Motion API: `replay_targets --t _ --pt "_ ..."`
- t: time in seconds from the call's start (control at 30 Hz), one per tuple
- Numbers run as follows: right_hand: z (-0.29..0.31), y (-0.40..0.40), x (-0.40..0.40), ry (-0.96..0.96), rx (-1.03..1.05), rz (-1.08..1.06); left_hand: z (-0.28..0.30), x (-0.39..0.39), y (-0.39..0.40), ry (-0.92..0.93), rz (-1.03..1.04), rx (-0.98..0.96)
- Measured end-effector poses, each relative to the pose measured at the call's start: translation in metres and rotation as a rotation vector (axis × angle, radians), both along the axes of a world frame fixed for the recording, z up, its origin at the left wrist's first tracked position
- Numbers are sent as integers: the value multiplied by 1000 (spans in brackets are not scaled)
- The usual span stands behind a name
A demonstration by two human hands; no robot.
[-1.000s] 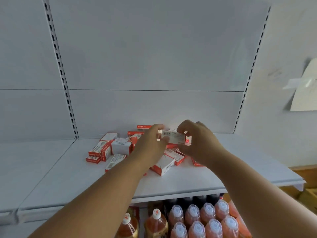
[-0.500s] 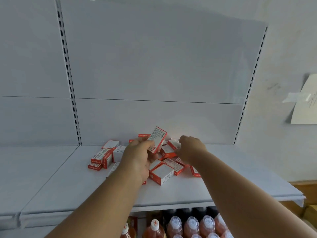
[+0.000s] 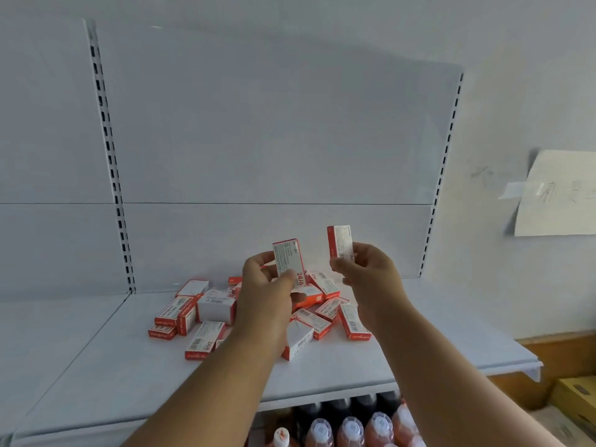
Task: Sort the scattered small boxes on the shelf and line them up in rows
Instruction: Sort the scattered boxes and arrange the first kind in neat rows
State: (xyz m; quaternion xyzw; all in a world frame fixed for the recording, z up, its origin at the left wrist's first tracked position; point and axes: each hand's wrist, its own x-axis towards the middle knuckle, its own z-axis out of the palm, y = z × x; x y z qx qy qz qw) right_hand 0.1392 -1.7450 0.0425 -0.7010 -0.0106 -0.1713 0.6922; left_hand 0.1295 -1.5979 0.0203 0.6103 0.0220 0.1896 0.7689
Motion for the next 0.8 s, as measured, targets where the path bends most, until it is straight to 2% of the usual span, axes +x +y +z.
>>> replay_targets --t 0.13,0.3,0.43,0.5,0.6,0.7,0.73,0.8 --pt "-5 -33 -17 12 108 7 -3 -2 -32 -5 -145 -67" --pt "-7 -94 -18 0 300 103 -6 2 -91 9 -228 -25" --pt "-9 -154 1 31 455 210 -3 20 -149 67 -276 -83" --pt "-12 -183 15 75 431 265 -3 28 -178 111 -328 -141" --pt "-14 -223 37 106 309 256 -2 41 -214 133 -397 -221" --pt "-17 -253 55 145 289 242 -1 50 -239 178 -400 -315" --pt "-17 -261 60 167 271 239 -2 54 -246 198 -374 -310" --pt "-18 -273 69 193 244 263 -5 61 -256 227 -276 -175"
